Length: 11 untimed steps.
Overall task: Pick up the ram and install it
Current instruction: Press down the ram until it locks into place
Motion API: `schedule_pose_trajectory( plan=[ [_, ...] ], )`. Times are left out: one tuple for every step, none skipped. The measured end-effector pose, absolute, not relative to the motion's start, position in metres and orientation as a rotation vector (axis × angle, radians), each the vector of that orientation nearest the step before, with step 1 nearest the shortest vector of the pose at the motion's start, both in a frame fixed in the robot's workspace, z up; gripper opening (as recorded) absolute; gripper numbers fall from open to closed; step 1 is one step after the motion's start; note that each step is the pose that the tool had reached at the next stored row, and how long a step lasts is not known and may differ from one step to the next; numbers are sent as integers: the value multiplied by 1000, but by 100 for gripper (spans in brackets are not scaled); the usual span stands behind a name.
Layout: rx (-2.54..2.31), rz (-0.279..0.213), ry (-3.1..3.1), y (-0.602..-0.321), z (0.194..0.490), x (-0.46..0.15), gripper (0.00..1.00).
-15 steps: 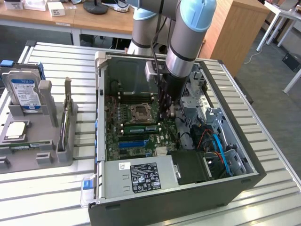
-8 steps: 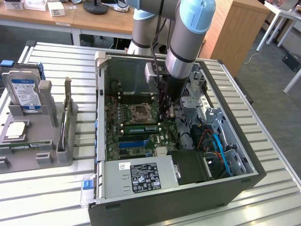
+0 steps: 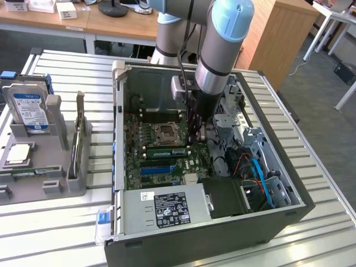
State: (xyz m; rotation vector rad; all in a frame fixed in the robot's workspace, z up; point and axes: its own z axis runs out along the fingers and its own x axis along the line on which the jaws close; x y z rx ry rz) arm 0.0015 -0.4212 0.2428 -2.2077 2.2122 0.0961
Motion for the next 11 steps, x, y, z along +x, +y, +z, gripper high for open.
schedule_pose_trajectory(
  plan=[
    [-2208,96,2212,-421,242,1,11],
    [-2208,96,2212,-421,242,1,11],
    [-2208,96,2212,-421,241,1,11],
    [-2208,96,2212,-421,241,1,11],
    [-2208,96,2212,-421,241,1,11],
    [-2208,96,2212,-421,240,1,11],
    [-2208,96,2212,-421,240,1,11],
    [-2208,96,2212,-421,240,1,11],
    [-2208,96,2212,-421,239,1,11],
    [-2208,96,2212,-421,239,1,11],
    [-2208,96,2212,-421,239,1,11]
  ],
)
